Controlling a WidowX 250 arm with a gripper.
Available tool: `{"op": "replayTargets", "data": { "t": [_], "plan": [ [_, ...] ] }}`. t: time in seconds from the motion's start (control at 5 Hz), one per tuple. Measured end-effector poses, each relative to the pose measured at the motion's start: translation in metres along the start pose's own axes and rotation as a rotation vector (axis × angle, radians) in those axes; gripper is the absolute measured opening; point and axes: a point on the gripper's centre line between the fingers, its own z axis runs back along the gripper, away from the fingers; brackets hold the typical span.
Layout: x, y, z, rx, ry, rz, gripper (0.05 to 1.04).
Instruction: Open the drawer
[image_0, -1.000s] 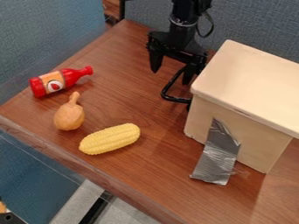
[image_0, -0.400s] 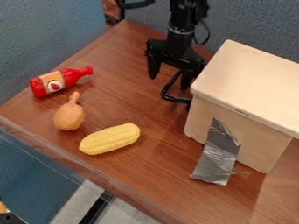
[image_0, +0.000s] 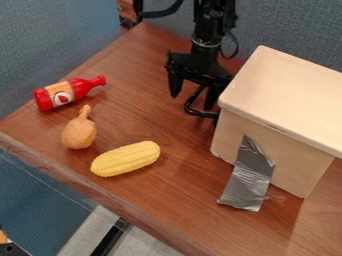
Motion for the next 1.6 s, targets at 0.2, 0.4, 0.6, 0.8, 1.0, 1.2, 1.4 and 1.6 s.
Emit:
{"op": "replayTargets", "data": {
  "t": [0.2, 0.4, 0.6, 0.8, 1.0, 1.2, 1.4, 1.6],
  "plan": [
    [0.0, 0.0, 0.0, -0.002, -0.003, 0.007, 0.663],
    [0.0, 0.0, -0.002, -0.003, 0.002, 0.01, 0.357],
    [0.0, 0.0, -0.002, -0.01, 0.004, 0.002, 0.173],
    [-0.001, 0.005, -0.003, -0.018, 0.015, 0.006, 0.145],
    [-0.001, 0.014, -0.003, -0.018, 0.018, 0.032, 0.144],
    [-0.001, 0.036, -0.004, -0.002, 0.029, 0.072, 0.144],
    [-0.001, 0.053, -0.005, -0.012, 0.032, 0.117, 0.144],
    [-0.002, 0.068, -0.005, -0.002, 0.036, 0.142, 0.144]
  ]
}}
